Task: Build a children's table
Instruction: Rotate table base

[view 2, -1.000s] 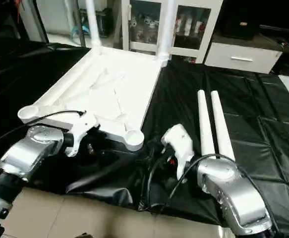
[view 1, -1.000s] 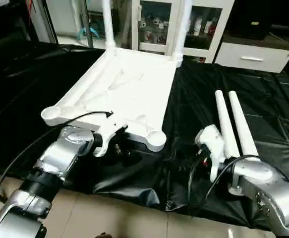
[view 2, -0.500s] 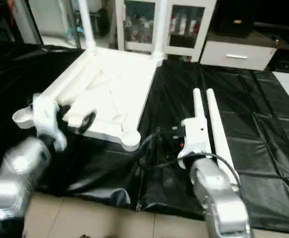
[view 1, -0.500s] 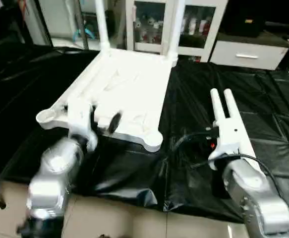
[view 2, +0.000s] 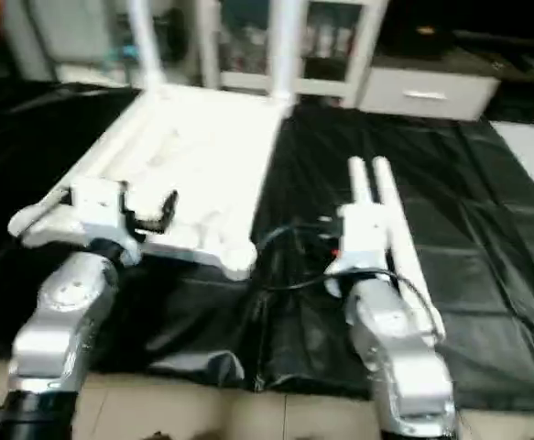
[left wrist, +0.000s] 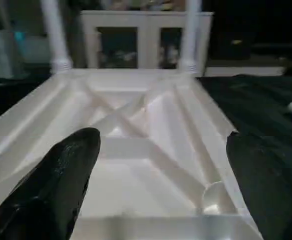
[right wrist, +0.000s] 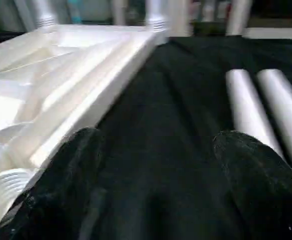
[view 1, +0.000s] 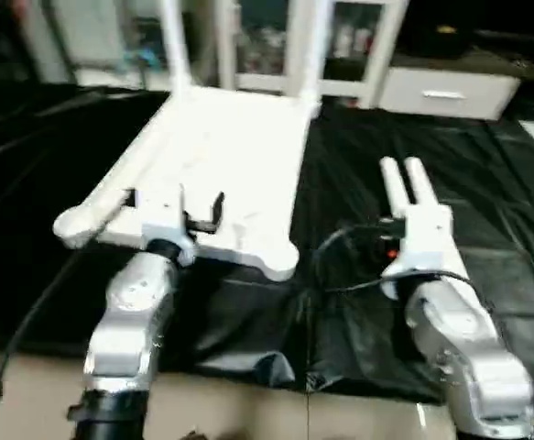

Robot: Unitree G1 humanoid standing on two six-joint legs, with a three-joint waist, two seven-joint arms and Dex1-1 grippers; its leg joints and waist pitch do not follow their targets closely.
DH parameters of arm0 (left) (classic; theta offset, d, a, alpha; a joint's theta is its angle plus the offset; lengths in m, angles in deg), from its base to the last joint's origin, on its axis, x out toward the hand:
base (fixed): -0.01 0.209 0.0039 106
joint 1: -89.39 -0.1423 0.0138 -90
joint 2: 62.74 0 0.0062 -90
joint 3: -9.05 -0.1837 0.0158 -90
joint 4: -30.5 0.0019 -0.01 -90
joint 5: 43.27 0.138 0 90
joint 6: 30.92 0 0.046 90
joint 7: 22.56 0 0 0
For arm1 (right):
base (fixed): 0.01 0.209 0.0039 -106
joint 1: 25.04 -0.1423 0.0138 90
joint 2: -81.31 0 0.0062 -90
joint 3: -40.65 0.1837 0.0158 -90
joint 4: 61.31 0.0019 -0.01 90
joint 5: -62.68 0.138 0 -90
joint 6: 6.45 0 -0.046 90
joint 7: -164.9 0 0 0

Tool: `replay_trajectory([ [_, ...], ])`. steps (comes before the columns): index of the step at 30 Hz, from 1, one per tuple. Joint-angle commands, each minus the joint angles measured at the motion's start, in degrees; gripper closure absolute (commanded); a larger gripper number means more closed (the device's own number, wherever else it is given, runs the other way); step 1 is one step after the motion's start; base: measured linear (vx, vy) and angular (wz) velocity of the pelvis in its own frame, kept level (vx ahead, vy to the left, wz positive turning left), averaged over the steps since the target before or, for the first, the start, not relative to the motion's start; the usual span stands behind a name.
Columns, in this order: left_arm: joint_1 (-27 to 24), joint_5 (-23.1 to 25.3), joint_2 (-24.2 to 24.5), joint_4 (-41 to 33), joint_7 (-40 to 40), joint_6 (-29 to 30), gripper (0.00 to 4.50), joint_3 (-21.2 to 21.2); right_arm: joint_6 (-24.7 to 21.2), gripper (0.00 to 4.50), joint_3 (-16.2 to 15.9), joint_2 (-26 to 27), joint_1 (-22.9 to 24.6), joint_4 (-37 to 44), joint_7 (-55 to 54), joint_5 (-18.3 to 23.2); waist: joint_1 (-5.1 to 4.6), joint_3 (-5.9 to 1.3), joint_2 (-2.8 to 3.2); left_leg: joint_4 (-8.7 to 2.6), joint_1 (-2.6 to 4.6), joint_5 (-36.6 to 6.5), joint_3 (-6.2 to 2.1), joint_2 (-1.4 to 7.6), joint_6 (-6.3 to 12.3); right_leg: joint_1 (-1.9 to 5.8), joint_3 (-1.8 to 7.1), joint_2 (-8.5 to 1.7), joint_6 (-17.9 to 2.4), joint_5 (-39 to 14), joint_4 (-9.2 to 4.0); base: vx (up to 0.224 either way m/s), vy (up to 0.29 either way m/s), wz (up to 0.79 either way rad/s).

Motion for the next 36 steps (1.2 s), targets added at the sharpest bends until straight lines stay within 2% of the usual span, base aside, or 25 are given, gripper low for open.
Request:
replay_trajectory([
  [1,-0.64,3.24,0.84,0.27,1.81,-0.79,0.0,-1.08,-0.57,0.62,-1.49,0.22,-1.18,-0.78,0.31,-0.46,-1.25,-2.81,-0.07,-8.31,0.06,-4.52,-2.11,1.79,-4.73,2.85,2.42,-0.07,-10.45,-17.83,-5.23,-0.026,0.256,-0.73],
  [2,-0.72,3.81,0.88,0.55,2.0,-1.32,0.0,-1.61,-0.6,0.62,-1.75,-0.06,-1.29,-1.06,0.52,-0.72,-2.68,-3.41,2.6,-11.01,3.2,-3.29,-2.65,3.17,-7.16,-0.81,-2.44,3.21,-7.35,-15.51,-1.57,-0.036,0.252,-0.52],
  [3,-0.7,4.14,0.86,0.81,2.45,-1.57,0.0,-1.93,-0.71,0.62,-1.94,-0.35,-1.39,-1.22,0.71,-0.89,-4.07,-3.74,1.97,-13.59,2.06,-7.68,-5.4,6.46,-9.67,-0.03,-8.11,0.68,-6.24,-8.43,4.74,-0.036,0.252,-0.52],
  [4,-0.55,4.41,0.6,1.0,3.24,-1.16,0.0,-1.93,-0.92,0.62,-2.34,-0.9,-1.6,-1.25,1.04,-1.17,-4.48,-3.52,4.07,-13.29,2.33,-5.43,-6.31,7.06,-14.27,0.24,-9.41,-1.3,-6.61,-3.38,3.38,-0.053,0.216,-0.13],
  [5,-0.38,4.72,0.42,1.18,3.94,-0.84,0.0,-1.94,-1.08,0.62,-2.67,-1.38,-1.79,-1.24,1.3,-1.34,-5.08,-3.44,3.7,-13.31,3.53,-3.31,-6.15,8.87,-15.8,-0.89,-10.35,-1.39,-6.71,-3.61,3.19,-0.044,0.142,0.05],
  [6,0.24,4.92,-0.44,1.68,5.57,-0.52,0.0,-1.37,-1.66,0.62,-2.85,-2.36,-2.35,-1.37,1.85,-1.45,-6.36,-3.76,3.27,-13.79,3.9,6.82,-8.75,12.49,-13.68,-0.26,-11.29,-2.59,-6.71,-6.29,4.87,-0.044,0.142,0.05],
  [7,0.55,4.82,-0.88,1.91,6.13,-0.7,0.0,-1.03,-1.81,0.62,-2.85,-2.89,-2.71,-1.58,2.21,-1.47,-6.54,-4.56,2.88,-13.1,4.84,14.96,-10.02,14.14,-8.09,-0.93,-11.8,-3.21,-4.29,-10.17,6.47,-0.046,0.082,0.02],
  [8,0.78,4.32,-1.41,2.04,6.49,-0.46,0.0,-0.54,-1.79,0.62,-2.77,-3.3,-3.02,-1.8,2.57,-1.43,-6.38,-4.88,2.67,-12.2,5.07,18.65,-9.64,13.8,-3.85,-0.72,-11.73,-3.6,-3.51,-10.84,6.41,-0.067,0.028,-0.03],
  [9,1.36,5.19,-1.2,2.25,6.99,0.33,0.0,-0.88,-1.91,0.62,-2.29,-3.86,-3.78,-2.31,3.06,-1.22,-6.26,-5.1,2.18,-11.2,5.13,24.91,-8.59,12.02,5.15,-0.28,-11.16,-4.34,-3.94,-8.66,5.21,-0.067,0.028,-0.03],
  [10,1.6,5.49,-1.13,2.27,7.2,0.48,0.0,-0.98,-1.94,0.62,-2.06,-4.07,-4.17,-2.57,3.22,-1.16,-6.01,-5.26,0.83,-9.85,4.26,27.67,-7.26,9.12,13.78,0.96,-9.58,-5.76,-6.61,-3.53,2.29,-0.09,-0.036,-0.06],
  [11,1.87,5.48,-1.23,2.18,7.5,0.19,0.0,-0.84,-1.88,0.62,-1.78,-4.39,-4.73,-2.96,3.41,-1.16,-5.58,-5.14,-0.24,-8.33,2.55,25.6,-5.18,6.58,14.83,2.43,-8.65,-7.17,-8.32,1.17,-0.22,-0.117,-0.09,-0.13],
  [12,2.11,5.56,-1.3,2.16,7.8,-0.38,0.0,-0.74,-1.81,0.62,-1.58,-4.66,-5.23,-3.35,3.52,-1.2,-4.29,-4.53,-2.19,-7.44,-1.78,14.86,-0.88,1.7,12.02,5.7,-8.14,-10.07,-10.19,6.43,-2.37,-0.117,-0.09,-0.13],
  [13,2.44,5.44,-1.34,2.36,8.0,-0.93,0.0,-0.47,-1.73,0.62,-1.23,-5.0,-5.93,-4.18,3.7,-1.08,-2.33,-3.79,-2.36,-7.64,-0.45,3.55,-0.31,2.43,6.44,5.16,-7.42,-11.67,-6.2,-3.55,-4.13,-0.12,-0.113,-0.06],
  [14,2.57,5.31,-1.32,2.64,7.9,-1.01,0.0,-0.41,-1.76,0.62,-1.1,-5.31,-6.3,-4.81,3.66,-1.21,-2.54,-3.4,-2.62,-8.13,-0.65,1.17,-0.36,2.54,4.93,5.57,-7.75,-11.26,-4.92,-10.43,-4.4,-0.117,-0.093,-0.03],
  [15,2.57,5.31,-1.32,2.64,7.9,-1.01,0.0,-0.41,-1.76,0.62,-1.1,-5.31,-6.3,-4.81,3.66,-1.21,-2.34,-2.89,-1.96,-8.89,-0.26,-0.53,-0.54,3.09,3.21,5.44,-8.36,-10.77,-5.35,-18.44,-4.92,-0.117,-0.093,-0.03],
  [16,2.4,5.34,-1.4,2.56,7.96,-0.94,0.0,-0.51,-1.77,0.62,-1.22,-5.48,-6.34,-4.8,3.81,-1.04,-2.85,-2.53,-1.06,-10.98,0.55,-8.33,-0.87,4.56,0.04,4.51,-9.72,-8.43,-6.85,-31.73,-5.16,-0.113,-0.041,-0.1],
  [18,1.1,5.67,-0.9,1.32,6.91,-0.72,0.0,-1.53,-0.57,0.62,-1.86,-5.44,-5.5,-4.55,3.81,-1.57,-3.91,-2.46,-0.77,-12.59,1.24,-18.49,-1.79,6.01,-2.85,4.08,-10.69,-7.41,-8.85,-27.99,-4.54,-0.097,-0.001,-0.08],
  [24,1.19,5.54,-0.7,1.81,7.19,-0.72,0.0,-0.55,0.26,0.62,-1.56,-4.27,-4.97,-5.06,2.84,-1.56,-3.98,-2.54,-0.64,-12.84,1.4,-20.65,-1.43,5.94,-3.95,3.96,-10.41,-8.19,-10.53,-23.29,-4.53,-0.031,0.012,-0.03],
  [26,2.13,5.32,-1.1,2.93,7.91,-0.41,0.0,-0.1,0.38,0.62,-1.74,-3.74,-5.6,-5.77,2.34,-1.8,-4.14,-2.66,0.31,-13.13,1.81,-21.14,-2.0,6.48,-5.68,3.82,-10.82,-7.12,-10.07,-20.99,-4.28,0.0,0.0,0.0],
  [28,2.43,6.79,-0.74,2.94,8.05,-0.15,0.0,-1.55,0.01,0.62,-1.6,-3.08,-5.72,-5.81,1.82,-1.8,-5.44,-2.81,1.11,-15.28,2.65,-24.51,-5.12,10.55,-8.15,3.97,-12.46,-4.67,-8.47,-10.3,-2.19,0.0,0.0,0.0],
  [29,2.38,7.02,-0.71,2.79,8.15,-0.11,0.0,-1.77,0.06,0.62,-1.57,-3.01,-5.66,-5.74,1.66,-1.81,-5.54,-2.89,1.46,-16.07,2.86,-25.1,-5.67,11.73,-7.72,3.9,-12.82,-4.63,-8.46,-8.72,-0.95,0.0,0.0,0.0],
  [31,2.26,6.79,-1.03,2.61,8.2,-0.1,0.0,-1.78,0.4,0.62,-1.64,-3.19,-5.53,-6.0,1.55,-2.08,-6.01,-2.96,1.67,-18.84,3.43,-24.59,-6.92,15.25,-3.84,1.95,-13.54,-4.02,-8.54,-7.89,4.12,0.004,-0.046,0.06],
  [33,2.41,7.12,-1.17,2.53,8.63,0.25,0.0,-1.81,0.34,0.62,-1.24,-3.21,-5.27,-6.0,1.75,-1.88,-6.19,-3.12,0.91,-18.33,3.12,-22.79,-5.53,13.63,1.75,1.86,-12.88,-4.56,-10.99,-5.91,3.97,0.012,-0.151,0.11],
  [35,2.51,7.28,-1.18,2.47,8.9,0.28,0.0,-1.76,0.24,0.62,-1.03,-3.12,-5.16,-5.82,1.8,-1.7,-6.29,-3.43,-0.98,-15.05,1.95,-19.59,-2.59,8.84,7.5,2.55,-12.11,-5.9,-22.7,-2.67,-0.54,0.006,-0.232,0.03],
  [36,2.8,7.19,-1.22,2.91,9.01,0.07,0.0,-1.56,0.52,0.62,-1.05,-2.93,-5.18,-6.31,1.85,-1.63,-4.93,-4.05,-3.7,-2.13,-0.29,-13.98,3.39,-1.42,9.86,4.7,-11.18,-6.93,-31.95,-5.24,-6.31,0.002,-0.253,0.02],
])
